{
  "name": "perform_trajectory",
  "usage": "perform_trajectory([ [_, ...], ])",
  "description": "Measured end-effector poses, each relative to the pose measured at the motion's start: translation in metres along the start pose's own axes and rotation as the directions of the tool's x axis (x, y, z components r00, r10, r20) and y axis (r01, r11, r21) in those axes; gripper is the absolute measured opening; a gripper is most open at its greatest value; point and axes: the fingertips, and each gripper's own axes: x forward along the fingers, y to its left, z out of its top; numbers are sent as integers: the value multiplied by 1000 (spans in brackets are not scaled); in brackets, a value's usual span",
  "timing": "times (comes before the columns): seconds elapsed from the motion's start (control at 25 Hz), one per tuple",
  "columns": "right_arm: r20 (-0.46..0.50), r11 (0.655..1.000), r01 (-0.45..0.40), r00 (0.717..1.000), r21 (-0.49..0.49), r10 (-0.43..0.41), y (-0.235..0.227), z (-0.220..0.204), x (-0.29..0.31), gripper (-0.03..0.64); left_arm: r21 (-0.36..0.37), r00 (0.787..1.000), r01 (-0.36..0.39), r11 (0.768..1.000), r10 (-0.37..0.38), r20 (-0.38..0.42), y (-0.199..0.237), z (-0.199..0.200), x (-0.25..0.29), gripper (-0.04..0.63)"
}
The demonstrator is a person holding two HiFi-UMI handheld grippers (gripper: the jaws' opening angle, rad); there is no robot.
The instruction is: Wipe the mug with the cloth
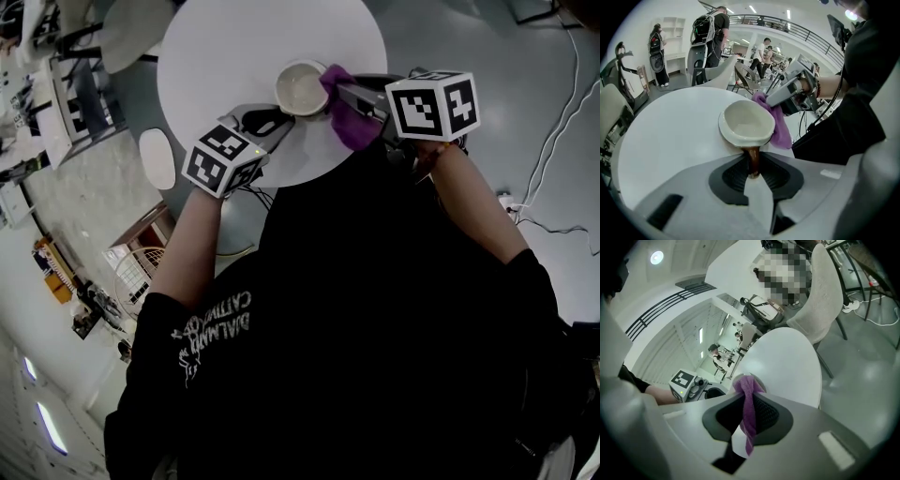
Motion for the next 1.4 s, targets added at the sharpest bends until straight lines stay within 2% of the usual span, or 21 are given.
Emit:
perform_trajectory([
  [0.24, 26, 996, 93, 995, 8, -94, 1, 13, 9, 38, 11, 998, 69, 998, -69, 5, 1, 0, -4, 74],
  [0.4, 41, 985, 168, 985, 48, -170, 4, 17, 6, 38, 17, 993, 119, 993, -119, 9, 1, 0, -6, 75],
  [0.6, 31, 955, 288, 956, 68, -291, 1, 20, 15, 38, 42, 985, 172, 984, -173, 16, 5, -4, -10, 78],
  [0.84, 33, 920, 373, 925, 123, -380, -12, 32, 20, 38, 65, 973, 231, 971, -230, -16, 6, -1, -7, 80],
  [1.12, 16, 895, 438, 897, 88, -441, -13, 52, 60, 38, 47, 963, 269, 962, -270, 23, 23, -16, -15, 81],
  [1.4, -38, 865, 500, 864, -43, -502, -3, 59, 76, 38, 51, 945, 317, 947, -319, 66, 17, -13, -22, 84],
])
